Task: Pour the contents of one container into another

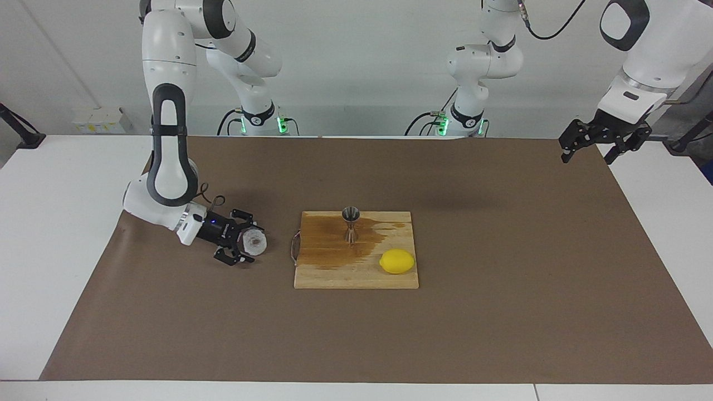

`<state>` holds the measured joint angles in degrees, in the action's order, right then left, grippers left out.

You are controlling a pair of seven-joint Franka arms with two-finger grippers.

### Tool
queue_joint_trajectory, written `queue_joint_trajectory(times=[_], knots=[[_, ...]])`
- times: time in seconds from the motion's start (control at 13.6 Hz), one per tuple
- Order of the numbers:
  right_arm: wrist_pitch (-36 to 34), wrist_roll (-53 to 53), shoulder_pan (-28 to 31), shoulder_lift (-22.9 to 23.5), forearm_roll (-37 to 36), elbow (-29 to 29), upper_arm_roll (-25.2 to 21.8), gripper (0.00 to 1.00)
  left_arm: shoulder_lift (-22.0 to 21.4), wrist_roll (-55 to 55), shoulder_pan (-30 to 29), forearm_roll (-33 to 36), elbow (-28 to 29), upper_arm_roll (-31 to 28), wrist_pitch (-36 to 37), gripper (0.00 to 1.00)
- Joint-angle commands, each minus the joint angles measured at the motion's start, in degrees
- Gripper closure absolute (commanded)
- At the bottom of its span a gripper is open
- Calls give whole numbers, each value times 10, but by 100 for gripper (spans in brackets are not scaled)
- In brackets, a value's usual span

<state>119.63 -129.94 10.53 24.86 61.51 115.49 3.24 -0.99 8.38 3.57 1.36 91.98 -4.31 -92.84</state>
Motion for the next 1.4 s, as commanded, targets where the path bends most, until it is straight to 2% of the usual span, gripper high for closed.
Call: queue_joint_trajectory(times=[0.0,0.07,0.15,0.29,0.44,0.59,0.81,1.03,1.33], knots=[[35,-12,-7,-9,16,11,4,76,0,1,0,6,-6,4,13,0],[36,-9,-17,-9,16,9,4,84,-1,1,0,6,-7,4,13,0],[37,-9,-23,-9,16,5,4,87,-1,1,1,5,-6,5,16,0],[38,13,-29,-16,17,-4,5,88,-1,1,1,5,-6,8,16,0],[39,110,-51,-27,6,-26,5,88,-3,1,0,5,-7,8,18,0],[87,178,-97,-62,-4,-27,5,88,-4,1,0,5,-7,8,20,0],[145,320,-172,-93,-57,-27,5,88,-5,1,1,5,-8,8,12,0],[191,394,-228,-105,-109,-31,3,88,-7,5,-8,2,-11,19,21,0],[193,508,-249,-130,-261,-32,5,88,-12,8,-28,1,-7,48,29,0]])
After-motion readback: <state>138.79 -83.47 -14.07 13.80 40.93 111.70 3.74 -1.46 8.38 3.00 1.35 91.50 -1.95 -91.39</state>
